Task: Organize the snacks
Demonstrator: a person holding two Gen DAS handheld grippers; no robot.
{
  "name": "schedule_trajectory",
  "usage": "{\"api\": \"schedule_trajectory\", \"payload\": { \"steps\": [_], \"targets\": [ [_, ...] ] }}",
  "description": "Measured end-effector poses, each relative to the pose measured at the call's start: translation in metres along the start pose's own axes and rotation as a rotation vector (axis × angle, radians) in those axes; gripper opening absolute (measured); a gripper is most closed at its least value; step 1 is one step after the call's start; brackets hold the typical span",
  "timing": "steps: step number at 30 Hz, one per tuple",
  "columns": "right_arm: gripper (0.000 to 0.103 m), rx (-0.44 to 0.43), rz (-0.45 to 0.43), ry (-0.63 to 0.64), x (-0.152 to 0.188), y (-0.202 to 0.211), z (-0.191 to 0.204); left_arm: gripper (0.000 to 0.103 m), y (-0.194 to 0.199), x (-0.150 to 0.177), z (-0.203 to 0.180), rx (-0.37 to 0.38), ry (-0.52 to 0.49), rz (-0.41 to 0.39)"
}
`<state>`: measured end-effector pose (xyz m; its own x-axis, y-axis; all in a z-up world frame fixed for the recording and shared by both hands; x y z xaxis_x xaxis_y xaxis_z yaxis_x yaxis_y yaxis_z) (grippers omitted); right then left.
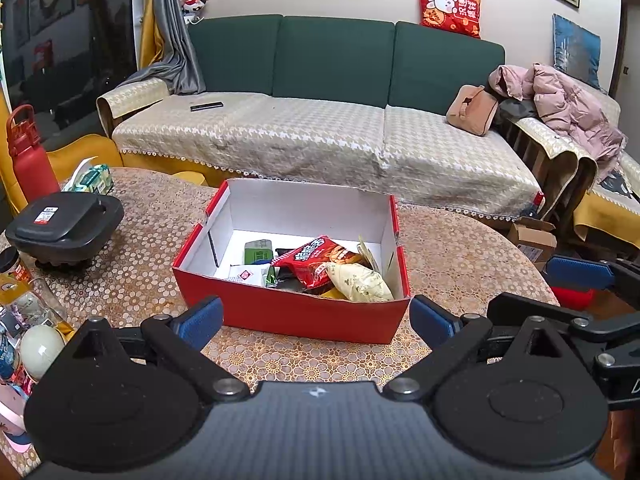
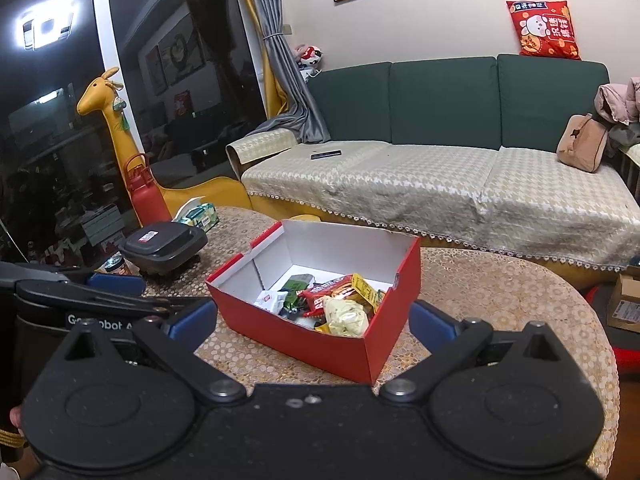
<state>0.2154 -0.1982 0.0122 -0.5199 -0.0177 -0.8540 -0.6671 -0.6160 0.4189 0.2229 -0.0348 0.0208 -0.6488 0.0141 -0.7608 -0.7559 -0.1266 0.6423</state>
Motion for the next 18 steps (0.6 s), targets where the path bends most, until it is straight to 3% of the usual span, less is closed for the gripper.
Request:
{"api": "schedule_trajectory", "payload": {
  "steps": [18],
  "targets": [
    [0.103, -0.010, 0.016, -0.033, 0.011, 0.006, -0.010, 0.100, -0.004, 0.010, -0.012, -0.009, -0.019, 0.032]
  ]
}}
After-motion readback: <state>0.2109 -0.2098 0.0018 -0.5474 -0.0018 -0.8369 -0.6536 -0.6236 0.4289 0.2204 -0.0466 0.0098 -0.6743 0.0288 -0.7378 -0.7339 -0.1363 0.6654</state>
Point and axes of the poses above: each gripper's, at about its wrist camera, not at the fingertips, and y roughly against the way its jaws point, z to its left, x to its underside, the point moved 7 cm from there along -y, roughly the way its jaws point, and after that the axes turned 11 degrees about -x, right-handed, at the moved point
